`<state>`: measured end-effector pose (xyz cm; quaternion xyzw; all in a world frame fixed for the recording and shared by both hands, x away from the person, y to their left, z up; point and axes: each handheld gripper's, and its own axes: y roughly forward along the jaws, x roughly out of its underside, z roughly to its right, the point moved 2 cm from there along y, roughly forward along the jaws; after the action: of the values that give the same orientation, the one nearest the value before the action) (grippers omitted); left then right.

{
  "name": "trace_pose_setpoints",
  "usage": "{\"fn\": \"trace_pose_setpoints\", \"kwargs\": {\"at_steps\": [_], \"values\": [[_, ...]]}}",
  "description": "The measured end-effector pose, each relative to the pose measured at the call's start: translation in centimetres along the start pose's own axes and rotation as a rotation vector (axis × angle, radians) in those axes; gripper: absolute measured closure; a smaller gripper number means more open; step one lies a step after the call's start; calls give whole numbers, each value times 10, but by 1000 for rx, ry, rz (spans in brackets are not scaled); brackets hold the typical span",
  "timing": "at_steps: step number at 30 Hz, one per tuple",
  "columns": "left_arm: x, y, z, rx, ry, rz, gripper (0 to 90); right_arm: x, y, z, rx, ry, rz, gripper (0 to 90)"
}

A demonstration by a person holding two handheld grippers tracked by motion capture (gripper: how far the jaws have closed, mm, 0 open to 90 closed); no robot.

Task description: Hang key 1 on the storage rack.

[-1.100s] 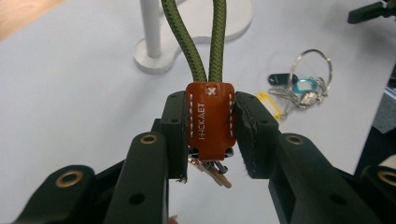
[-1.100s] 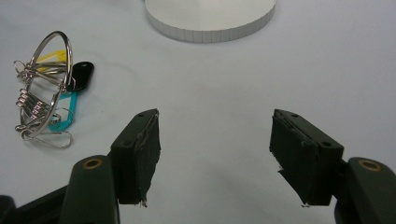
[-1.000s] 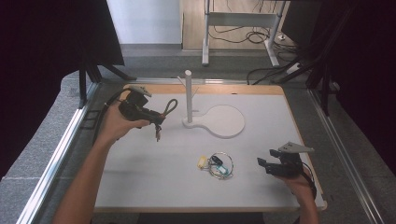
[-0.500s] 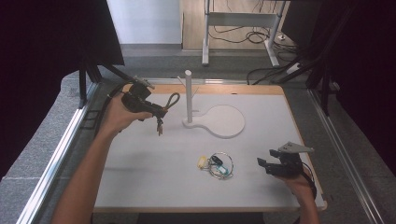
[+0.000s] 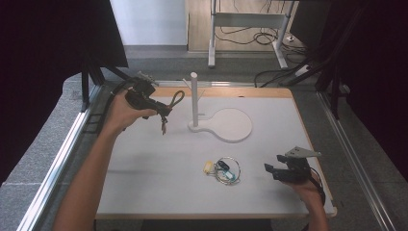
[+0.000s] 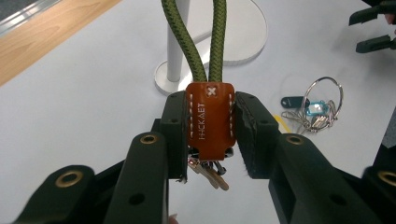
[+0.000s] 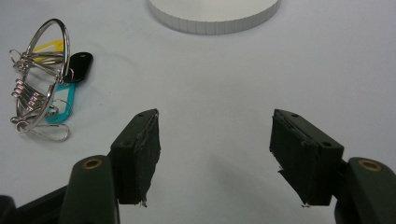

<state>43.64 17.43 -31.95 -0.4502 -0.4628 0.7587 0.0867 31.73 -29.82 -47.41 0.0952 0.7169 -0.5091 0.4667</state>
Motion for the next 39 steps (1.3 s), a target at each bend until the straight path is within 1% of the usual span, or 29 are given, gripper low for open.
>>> {"fn": "trace_pose_setpoints", "kwargs": {"at_steps": [7, 11, 18, 21, 32, 34, 37, 39], "values": [[-7, -2, -6, 4, -8, 12, 670, 1, 2, 0, -2, -5, -5, 332], [-12, -2, -9, 4, -7, 20, 670, 1, 3, 0, -4, -4, -10, 332], [-19, -3, -13, 1, 2, 17, 670, 2, 4, 1, -6, -4, -12, 332], [-21, -3, -16, 6, -3, 27, 669, 2, 3, 1, -4, -2, -9, 332], [-27, 0, -32, 40, -28, 33, 669, 3, 4, 2, -3, 0, -14, 332], [-28, 1, -35, 47, -34, 42, 670, 3, 4, 2, -4, 0, -18, 332], [-29, 0, -40, 70, -42, 65, 669, 2, 6, 1, -6, -9, -20, 332], [-31, 0, -43, 78, -47, 66, 670, 2, 6, 0, -9, -13, -23, 331]]}}
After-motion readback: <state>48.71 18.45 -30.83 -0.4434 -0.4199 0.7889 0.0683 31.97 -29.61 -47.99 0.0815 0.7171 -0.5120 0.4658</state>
